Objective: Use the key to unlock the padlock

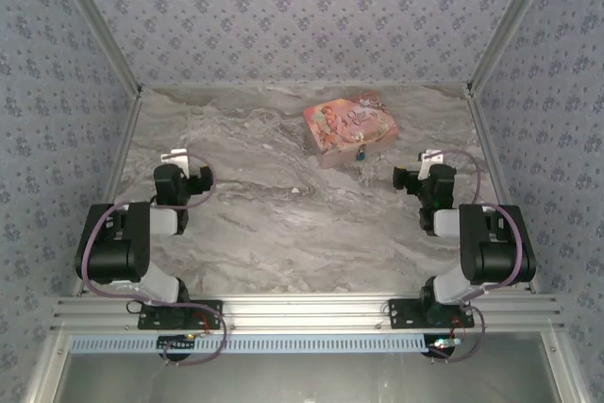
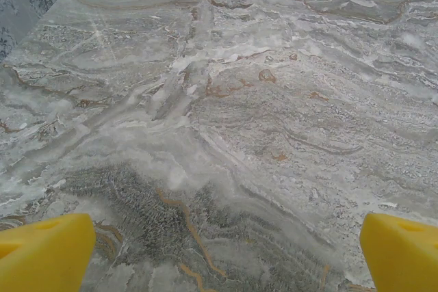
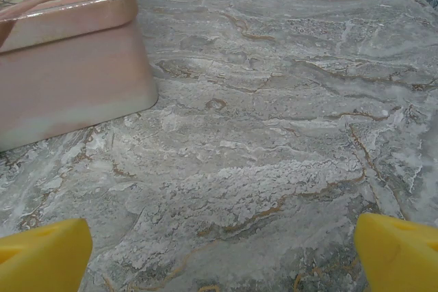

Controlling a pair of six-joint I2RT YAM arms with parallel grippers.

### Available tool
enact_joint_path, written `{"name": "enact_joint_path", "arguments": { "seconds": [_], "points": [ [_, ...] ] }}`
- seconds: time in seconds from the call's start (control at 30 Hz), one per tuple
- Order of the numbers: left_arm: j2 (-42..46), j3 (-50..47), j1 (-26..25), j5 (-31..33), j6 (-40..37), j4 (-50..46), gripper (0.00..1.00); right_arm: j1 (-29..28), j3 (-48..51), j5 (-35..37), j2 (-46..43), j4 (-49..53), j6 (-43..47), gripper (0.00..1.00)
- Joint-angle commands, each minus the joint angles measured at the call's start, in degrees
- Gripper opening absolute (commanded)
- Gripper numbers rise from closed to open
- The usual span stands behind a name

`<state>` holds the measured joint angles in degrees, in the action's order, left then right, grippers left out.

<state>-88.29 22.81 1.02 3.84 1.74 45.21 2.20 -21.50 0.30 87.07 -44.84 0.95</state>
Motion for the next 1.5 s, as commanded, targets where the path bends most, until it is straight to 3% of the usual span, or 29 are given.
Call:
{"name": "enact_joint_path", "arguments": {
  "seconds": [0.0,0.7,0.8,0.9,1.07,1.17,1.27,1.47],
  "points": [
    [0.5,0.9,0.0,-0.8,0.0,1.2,0.99,-0.2,-1.0,1.1,0.0,-1.3,0.5,1.0],
    [1.5,0.4,0.0,-1.1,0.1,1.4,0.99,0.9,-2.5,-0.4,-1.4,2.2,-0.5,1.0],
    [7.3,-0.6,-0.1,0.7,0.5,-1.6,0.99,1.3,-6.0,0.5,-6.5,12.9,-1.3,1.0],
    [16.1,0.3,-0.6,2.0,1.6,-10.6,0.99,1.2,-8.3,0.7,-12.6,22.3,-2.8,1.0],
    [29.6,6.7,-0.8,-1.0,16.9,-31.9,0.99,-0.7,-17.1,1.7,-19.1,48.0,-9.7,1.0],
    [33.7,7.5,-1.5,-5.7,25.4,-37.5,0.99,-3.0,-22.2,1.2,-19.3,62.9,-13.1,0.97],
    [35.7,7.4,-5.7,-8.7,29.3,-41.0,0.99,-6.3,-25.2,0.5,-16.9,72.0,-14.2,0.93],
    [33.9,5.8,-18.3,-8.1,32.3,-39.6,0.99,-10.8,-30.6,2.6,-7.2,81.3,-13.0,0.75]
  ]
}}
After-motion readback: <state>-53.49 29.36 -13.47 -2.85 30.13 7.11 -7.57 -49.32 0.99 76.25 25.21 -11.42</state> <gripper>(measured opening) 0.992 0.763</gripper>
